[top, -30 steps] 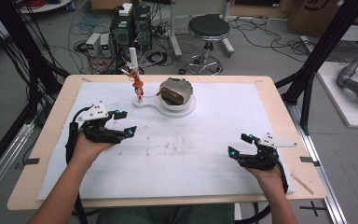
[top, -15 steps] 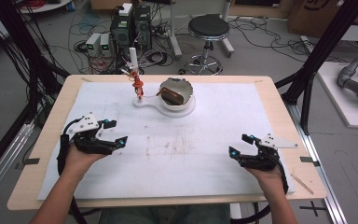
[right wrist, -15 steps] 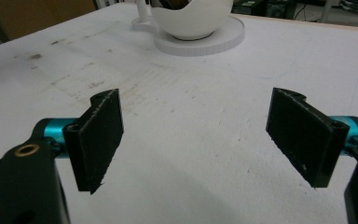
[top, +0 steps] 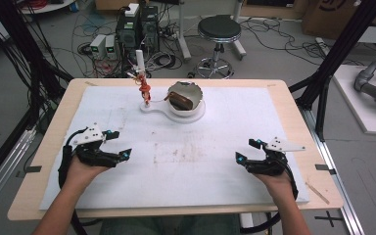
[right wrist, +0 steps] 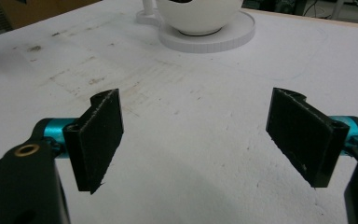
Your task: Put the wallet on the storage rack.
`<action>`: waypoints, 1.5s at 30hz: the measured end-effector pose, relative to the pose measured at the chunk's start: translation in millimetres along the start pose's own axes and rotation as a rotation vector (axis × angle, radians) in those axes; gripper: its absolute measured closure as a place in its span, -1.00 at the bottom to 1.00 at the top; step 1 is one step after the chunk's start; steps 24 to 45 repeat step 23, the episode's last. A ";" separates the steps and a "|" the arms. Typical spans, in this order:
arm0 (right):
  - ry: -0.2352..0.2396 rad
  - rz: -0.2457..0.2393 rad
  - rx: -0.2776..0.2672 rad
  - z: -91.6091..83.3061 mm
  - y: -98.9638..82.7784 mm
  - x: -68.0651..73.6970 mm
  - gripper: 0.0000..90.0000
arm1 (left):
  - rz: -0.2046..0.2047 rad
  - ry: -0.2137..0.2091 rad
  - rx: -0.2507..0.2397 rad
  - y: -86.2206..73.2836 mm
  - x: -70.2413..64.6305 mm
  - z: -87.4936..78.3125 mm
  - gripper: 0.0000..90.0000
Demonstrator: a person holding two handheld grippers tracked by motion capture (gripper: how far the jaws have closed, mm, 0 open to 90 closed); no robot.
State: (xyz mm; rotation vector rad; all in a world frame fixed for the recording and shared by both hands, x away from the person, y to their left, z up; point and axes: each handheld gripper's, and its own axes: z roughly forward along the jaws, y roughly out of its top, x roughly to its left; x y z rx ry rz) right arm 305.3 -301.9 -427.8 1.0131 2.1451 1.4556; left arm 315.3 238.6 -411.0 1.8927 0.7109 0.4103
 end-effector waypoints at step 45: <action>-0.001 0.006 0.000 1.3 0.1 -0.7 -0.58 | -0.027 0.013 -0.002 -3.9 5.8 -3.5 -0.61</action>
